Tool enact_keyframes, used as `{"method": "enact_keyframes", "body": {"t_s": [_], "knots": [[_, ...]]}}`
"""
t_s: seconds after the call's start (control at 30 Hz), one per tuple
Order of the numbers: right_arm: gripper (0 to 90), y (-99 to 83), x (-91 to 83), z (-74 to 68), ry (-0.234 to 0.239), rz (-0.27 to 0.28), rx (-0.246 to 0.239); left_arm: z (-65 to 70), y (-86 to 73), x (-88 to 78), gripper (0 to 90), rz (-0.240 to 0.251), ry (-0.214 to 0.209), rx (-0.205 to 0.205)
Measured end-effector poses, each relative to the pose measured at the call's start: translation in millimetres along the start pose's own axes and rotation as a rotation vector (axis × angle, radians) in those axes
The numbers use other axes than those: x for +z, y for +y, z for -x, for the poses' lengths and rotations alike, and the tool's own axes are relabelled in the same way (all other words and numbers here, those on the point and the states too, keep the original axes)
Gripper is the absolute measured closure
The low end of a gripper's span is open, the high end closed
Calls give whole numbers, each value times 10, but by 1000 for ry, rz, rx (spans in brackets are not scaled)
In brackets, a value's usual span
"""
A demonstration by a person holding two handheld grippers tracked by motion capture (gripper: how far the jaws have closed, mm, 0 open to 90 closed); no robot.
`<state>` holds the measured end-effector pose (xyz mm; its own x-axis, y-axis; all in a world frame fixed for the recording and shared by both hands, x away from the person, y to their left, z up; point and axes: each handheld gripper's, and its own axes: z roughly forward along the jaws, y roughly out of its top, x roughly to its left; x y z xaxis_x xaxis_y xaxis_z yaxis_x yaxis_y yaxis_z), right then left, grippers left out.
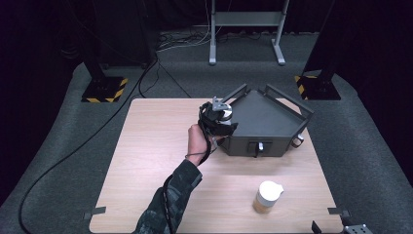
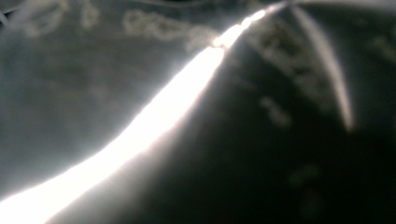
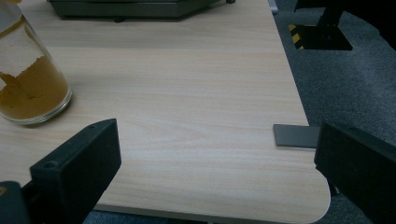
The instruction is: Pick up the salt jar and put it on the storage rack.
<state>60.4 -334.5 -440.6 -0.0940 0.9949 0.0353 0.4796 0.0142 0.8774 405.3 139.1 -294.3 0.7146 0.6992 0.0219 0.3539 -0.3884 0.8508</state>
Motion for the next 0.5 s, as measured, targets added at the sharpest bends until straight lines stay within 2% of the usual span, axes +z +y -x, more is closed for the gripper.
{"method": "enact_keyframes", "body": {"t_s": [0.5], "knots": [[0,-11,1,11,0,0,3,23,126,103,320,-13,-1,9]]}}
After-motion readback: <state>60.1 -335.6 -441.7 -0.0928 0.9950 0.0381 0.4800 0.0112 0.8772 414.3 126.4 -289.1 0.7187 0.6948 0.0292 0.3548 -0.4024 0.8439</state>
